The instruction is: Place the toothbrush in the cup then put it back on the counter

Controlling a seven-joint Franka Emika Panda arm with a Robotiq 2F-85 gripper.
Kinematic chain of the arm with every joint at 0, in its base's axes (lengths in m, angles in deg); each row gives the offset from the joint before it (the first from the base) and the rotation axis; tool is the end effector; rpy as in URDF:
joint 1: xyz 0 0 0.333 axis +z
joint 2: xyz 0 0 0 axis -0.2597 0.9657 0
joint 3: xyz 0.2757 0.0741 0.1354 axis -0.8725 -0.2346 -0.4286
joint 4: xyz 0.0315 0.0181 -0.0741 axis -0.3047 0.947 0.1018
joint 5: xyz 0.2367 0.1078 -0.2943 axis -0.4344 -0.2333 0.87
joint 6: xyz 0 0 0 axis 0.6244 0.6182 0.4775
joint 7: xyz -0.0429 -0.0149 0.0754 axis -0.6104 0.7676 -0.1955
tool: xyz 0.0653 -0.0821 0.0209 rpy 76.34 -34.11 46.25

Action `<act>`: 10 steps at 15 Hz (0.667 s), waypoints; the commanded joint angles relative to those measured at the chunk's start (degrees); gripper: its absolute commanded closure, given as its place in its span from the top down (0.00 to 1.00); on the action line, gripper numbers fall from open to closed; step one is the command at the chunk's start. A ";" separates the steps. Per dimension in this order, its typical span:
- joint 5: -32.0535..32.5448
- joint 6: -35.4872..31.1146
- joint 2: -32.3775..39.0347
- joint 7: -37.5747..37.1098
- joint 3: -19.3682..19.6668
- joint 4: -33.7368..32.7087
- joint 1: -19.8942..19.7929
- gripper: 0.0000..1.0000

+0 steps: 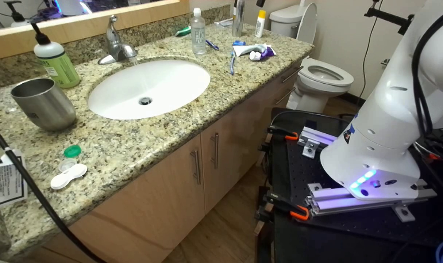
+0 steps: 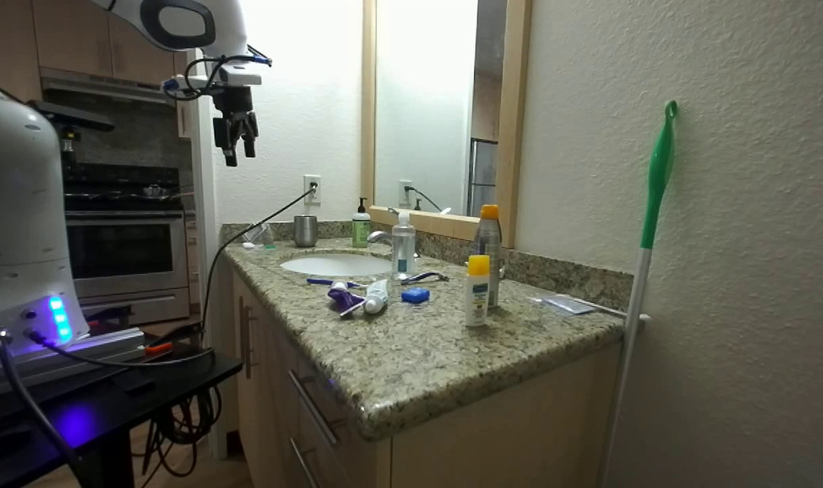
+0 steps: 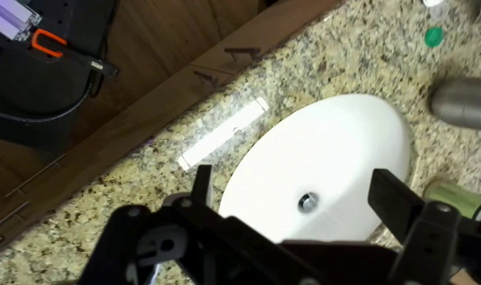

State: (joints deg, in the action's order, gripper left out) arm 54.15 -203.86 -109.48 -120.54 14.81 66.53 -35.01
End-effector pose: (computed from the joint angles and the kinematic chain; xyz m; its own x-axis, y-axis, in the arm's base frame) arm 0.2968 -0.1518 0.4836 0.4011 -0.9158 -0.0215 -0.8757 -0.3764 -0.3025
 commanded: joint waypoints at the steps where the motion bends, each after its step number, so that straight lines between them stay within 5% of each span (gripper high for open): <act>1: -0.70 0.16 0.30 1.14 -0.32 -0.15 -1.92 1.00; 3: -0.73 0.18 0.20 1.21 -0.68 -0.27 -1.60 1.00; 4: 2.58 -3.69 3.97 -1.39 -3.10 -0.05 -3.84 1.00; 10: 17.66 -23.40 24.12 -10.68 -1.82 -1.94 -13.99 1.00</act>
State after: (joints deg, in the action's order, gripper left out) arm 66.32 -220.35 -96.12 -126.69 13.63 67.20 -43.84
